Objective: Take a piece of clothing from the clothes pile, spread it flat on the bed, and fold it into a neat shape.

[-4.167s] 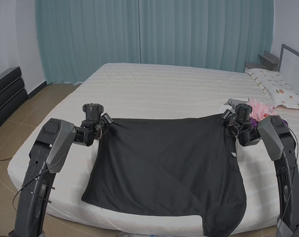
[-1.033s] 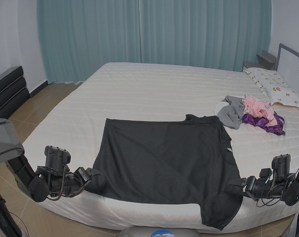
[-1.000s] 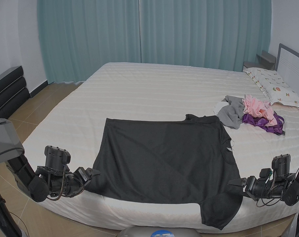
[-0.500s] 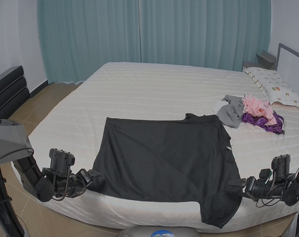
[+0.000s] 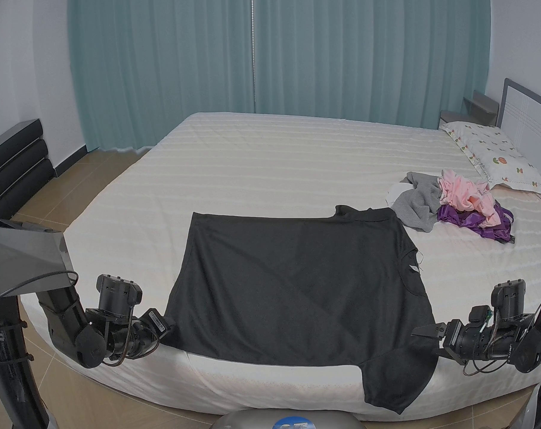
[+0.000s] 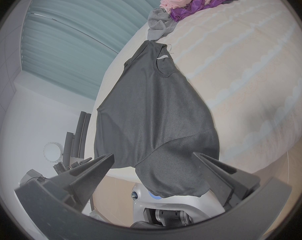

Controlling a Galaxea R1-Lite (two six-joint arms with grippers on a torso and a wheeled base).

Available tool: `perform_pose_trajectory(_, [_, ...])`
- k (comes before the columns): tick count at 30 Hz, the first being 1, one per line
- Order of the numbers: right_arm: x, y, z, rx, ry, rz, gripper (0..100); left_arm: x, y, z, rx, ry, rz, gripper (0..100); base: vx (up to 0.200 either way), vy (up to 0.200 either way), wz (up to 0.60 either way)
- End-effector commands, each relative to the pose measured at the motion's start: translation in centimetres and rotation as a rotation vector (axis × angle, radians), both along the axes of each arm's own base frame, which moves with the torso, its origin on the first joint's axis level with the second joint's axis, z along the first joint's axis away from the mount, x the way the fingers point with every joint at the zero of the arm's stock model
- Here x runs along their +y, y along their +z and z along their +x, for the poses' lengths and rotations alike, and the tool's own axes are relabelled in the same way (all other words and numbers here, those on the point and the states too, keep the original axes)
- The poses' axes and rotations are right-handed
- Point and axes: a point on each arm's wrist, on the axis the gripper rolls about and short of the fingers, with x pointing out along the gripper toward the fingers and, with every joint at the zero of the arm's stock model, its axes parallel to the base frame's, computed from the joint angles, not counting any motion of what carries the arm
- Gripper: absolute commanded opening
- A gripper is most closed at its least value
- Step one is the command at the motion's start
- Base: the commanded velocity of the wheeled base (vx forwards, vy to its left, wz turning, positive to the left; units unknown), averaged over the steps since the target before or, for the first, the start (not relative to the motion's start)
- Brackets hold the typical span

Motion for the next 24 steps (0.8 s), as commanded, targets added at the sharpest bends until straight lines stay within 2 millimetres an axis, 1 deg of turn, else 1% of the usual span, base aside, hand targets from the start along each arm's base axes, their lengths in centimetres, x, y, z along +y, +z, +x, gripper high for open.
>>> perform_pose_trajectory(1, [0.0,0.0,0.1,0.000,-0.001,0.000,100,0.1,-0.3,-0.4,0.023,0.006,0.011,0,0.000,0.000,0.00])
perform_pose_trajectory(6, [-0.1,0.0,0.0,0.000,-0.003,0.000,100,0.4,-0.5,-0.5,0.032,0.024,0.031,0,0.000,0.000,0.00])
perform_pose_trajectory(15, [-0.1,0.0,0.0,-0.002,-0.003,0.000,100,0.7,-0.2,-1.8,0.044,0.009,0.081,0,0.000,0.000,0.00])
perform_pose_trajectory(24, [-0.1,0.2,0.0,-0.011,-0.003,0.001,100,0.8,-0.4,-1.9,0.054,0.009,0.097,0,0.000,0.000,0.00])
